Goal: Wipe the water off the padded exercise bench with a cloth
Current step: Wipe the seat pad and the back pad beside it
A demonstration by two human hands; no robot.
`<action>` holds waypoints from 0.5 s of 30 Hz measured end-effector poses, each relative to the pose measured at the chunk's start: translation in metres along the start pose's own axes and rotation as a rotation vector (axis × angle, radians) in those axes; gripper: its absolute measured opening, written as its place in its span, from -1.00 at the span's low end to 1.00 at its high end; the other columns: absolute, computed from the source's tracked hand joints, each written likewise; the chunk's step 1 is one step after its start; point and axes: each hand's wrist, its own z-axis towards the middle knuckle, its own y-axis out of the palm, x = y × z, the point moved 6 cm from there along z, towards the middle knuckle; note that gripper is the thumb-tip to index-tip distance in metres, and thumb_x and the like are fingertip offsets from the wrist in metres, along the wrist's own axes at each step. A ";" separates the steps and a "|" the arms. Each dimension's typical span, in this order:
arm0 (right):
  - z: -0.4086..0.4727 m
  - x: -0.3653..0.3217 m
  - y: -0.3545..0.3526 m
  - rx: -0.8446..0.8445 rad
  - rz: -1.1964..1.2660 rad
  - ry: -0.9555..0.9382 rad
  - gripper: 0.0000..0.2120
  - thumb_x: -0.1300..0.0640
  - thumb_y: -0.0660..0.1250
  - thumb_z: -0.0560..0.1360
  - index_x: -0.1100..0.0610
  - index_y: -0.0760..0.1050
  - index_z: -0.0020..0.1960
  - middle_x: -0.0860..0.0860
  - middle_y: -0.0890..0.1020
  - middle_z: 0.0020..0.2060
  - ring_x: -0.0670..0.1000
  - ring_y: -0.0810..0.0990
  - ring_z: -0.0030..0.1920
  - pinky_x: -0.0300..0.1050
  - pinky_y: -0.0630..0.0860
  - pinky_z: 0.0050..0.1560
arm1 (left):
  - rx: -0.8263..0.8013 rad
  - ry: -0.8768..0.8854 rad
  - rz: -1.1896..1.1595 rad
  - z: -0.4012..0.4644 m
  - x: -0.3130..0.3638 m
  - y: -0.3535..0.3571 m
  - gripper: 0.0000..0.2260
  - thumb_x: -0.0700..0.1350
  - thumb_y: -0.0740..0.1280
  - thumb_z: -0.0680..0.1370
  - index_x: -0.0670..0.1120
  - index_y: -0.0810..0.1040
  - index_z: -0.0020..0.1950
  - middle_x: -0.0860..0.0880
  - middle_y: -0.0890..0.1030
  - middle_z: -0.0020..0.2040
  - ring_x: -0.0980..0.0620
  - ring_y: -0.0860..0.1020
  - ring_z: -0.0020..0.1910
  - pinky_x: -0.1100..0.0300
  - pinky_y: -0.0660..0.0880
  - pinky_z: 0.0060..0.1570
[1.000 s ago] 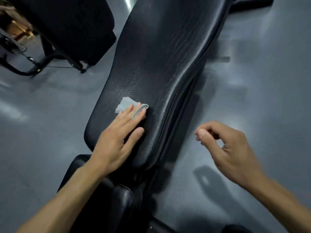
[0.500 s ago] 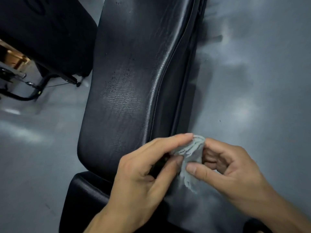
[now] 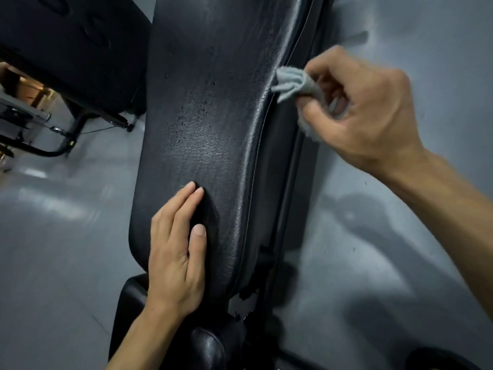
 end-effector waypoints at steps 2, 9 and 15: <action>0.001 0.002 0.012 0.079 -0.058 0.027 -0.84 0.08 0.35 0.54 0.15 0.56 0.06 -0.02 0.58 -0.22 0.02 0.49 -0.27 0.01 0.49 -0.26 | 0.007 0.004 0.006 0.000 -0.001 0.001 -0.58 -0.11 0.11 0.67 -0.10 0.40 0.53 0.04 0.38 0.54 0.03 0.32 0.51 0.14 0.19 0.50; -0.076 -0.029 0.068 -0.086 0.321 0.167 -0.87 0.19 0.39 0.57 0.19 0.50 0.08 -0.16 0.48 -0.17 -0.10 0.47 -0.24 -0.32 0.40 -0.17 | 0.026 0.023 0.025 0.000 -0.001 0.003 -0.58 -0.13 0.10 0.67 -0.13 0.40 0.53 0.00 0.38 0.54 0.00 0.33 0.51 0.14 0.18 0.49; -0.134 -0.056 0.073 -0.216 0.436 0.092 -0.91 0.25 0.35 0.61 0.20 0.52 0.11 -0.07 0.52 -0.12 -0.06 0.48 -0.18 -0.24 0.44 -0.08 | 0.035 0.025 0.028 0.000 0.000 0.003 -0.58 -0.13 0.10 0.66 -0.11 0.39 0.52 0.00 0.38 0.53 -0.01 0.34 0.50 0.12 0.20 0.49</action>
